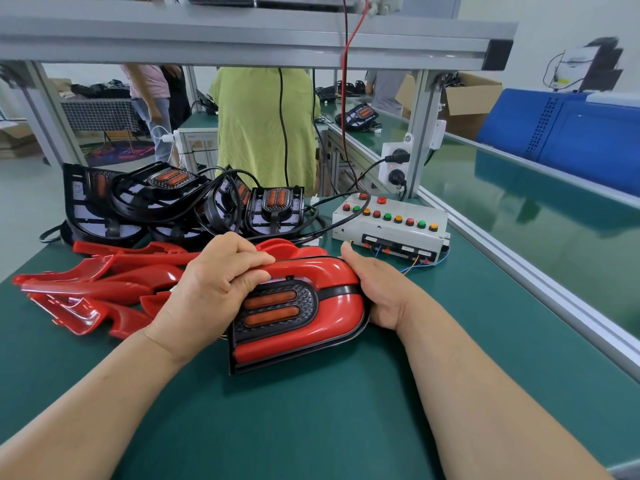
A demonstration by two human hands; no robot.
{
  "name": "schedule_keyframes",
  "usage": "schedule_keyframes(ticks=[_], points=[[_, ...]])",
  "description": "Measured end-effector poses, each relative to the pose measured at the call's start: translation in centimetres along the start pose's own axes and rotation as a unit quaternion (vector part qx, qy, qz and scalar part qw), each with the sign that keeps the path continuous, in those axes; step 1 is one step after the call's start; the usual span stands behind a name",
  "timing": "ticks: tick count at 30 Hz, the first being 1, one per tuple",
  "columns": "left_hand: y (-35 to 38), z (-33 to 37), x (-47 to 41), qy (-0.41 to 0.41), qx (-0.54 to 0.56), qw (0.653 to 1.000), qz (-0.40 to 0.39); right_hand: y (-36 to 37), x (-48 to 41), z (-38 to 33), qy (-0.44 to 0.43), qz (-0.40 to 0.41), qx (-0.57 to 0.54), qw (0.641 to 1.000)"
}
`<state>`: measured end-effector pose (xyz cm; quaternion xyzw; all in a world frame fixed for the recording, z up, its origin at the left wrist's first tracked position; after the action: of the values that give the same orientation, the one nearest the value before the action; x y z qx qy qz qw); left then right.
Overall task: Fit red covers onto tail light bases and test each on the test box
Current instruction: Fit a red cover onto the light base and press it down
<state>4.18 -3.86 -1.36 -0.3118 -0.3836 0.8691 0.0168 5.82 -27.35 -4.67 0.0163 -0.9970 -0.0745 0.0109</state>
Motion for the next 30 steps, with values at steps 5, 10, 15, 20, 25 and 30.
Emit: schedule_keyframes(ticks=[5,10,15,20,25,30], points=[[-0.2,-0.1,-0.2,0.007,-0.004,1.000,0.001,0.1,0.0,0.0,-0.002,-0.010,-0.006,1.000],[-0.6,-0.3,-0.3,0.009,-0.005,1.000,0.001,0.0,0.0,0.0,0.002,-0.014,-0.001,1.000],[-0.2,-0.5,-0.2,0.005,0.003,1.000,-0.003,0.1,0.0,0.0,-0.001,-0.019,-0.001,1.000],[-0.1,-0.5,-0.1,0.010,-0.009,1.000,-0.004,0.0,0.0,0.0,0.001,-0.024,0.006,1.000],[0.0,-0.5,-0.1,0.007,-0.009,1.000,-0.003,0.5,0.5,-0.3,-0.002,-0.066,-0.003,0.998],[0.2,-0.6,0.0,-0.004,0.002,1.000,0.002,0.8,1.0,-0.5,-0.013,-0.087,-0.017,0.996]])
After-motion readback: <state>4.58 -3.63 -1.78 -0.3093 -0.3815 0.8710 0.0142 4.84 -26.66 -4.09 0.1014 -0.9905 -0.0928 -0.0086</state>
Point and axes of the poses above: each hand's wrist, its own x-axis away from the middle knuckle, its own y-axis out of the palm, z = x × y, the point moved 1 cm from there along -x, towards the middle knuckle, and after that the axes turned 13 degrees about -y, right-handed, at the moved point
